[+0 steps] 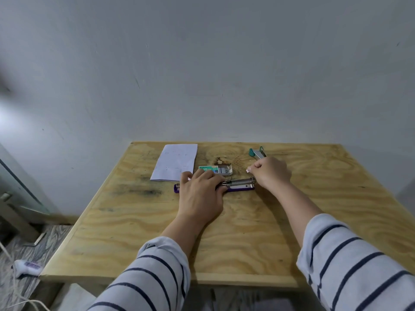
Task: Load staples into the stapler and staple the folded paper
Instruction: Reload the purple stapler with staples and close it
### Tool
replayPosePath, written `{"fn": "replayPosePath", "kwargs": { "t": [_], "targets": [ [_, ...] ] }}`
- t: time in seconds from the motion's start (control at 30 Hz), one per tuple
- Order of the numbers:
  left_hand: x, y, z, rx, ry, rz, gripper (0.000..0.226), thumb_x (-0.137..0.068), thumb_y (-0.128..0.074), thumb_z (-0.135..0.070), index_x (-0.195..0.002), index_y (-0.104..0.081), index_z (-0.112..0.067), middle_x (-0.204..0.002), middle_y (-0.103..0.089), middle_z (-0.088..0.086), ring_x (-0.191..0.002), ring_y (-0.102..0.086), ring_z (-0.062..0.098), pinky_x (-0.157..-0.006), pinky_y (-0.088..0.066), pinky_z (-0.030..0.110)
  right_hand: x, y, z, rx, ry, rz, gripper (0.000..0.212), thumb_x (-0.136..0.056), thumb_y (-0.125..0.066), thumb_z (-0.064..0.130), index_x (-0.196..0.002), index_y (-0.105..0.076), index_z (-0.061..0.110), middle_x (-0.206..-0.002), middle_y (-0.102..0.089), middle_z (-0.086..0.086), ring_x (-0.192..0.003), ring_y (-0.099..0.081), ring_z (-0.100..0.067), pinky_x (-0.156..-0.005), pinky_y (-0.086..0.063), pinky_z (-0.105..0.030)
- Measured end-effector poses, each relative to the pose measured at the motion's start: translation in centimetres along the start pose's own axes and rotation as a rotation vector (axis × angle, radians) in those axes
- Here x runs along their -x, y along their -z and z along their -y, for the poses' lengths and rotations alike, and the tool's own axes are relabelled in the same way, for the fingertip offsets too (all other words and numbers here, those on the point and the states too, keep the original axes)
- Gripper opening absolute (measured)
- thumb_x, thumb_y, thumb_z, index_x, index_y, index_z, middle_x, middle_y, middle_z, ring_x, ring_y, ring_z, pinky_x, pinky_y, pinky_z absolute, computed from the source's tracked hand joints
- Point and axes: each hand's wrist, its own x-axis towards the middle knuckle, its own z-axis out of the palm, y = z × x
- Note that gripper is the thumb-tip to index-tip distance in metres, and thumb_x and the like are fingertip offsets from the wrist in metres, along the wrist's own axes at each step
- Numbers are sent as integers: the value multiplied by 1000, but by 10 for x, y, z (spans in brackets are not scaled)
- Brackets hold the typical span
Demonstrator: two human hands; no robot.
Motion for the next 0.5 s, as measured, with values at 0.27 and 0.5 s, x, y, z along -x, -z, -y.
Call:
{"fn": "replayPosePath", "kwargs": {
  "t": [0.27, 0.5],
  "targets": [
    [0, 3, 1, 59, 14, 35, 25, -88, -52, -41, -107, -67, -33, -99, -66, -13, -99, -55, 12, -89, -28, 35, -9, 10, 12, 92, -93, 16, 31, -81, -61, 46, -97, -71, 21, -106, -68, -1, -103, -55, -26, -81, -35, -36],
    [1, 3, 0, 65, 24, 23, 24, -86, -55, -40, -104, -69, -32, -94, -67, -12, -94, -57, 14, -83, -31, 34, 8, 21, 50, -23, 373, 125, 13, -84, -65, 31, -81, -76, 25, -79, -71, 9, -75, -60, -11, -75, -46, -29]
  ]
}}
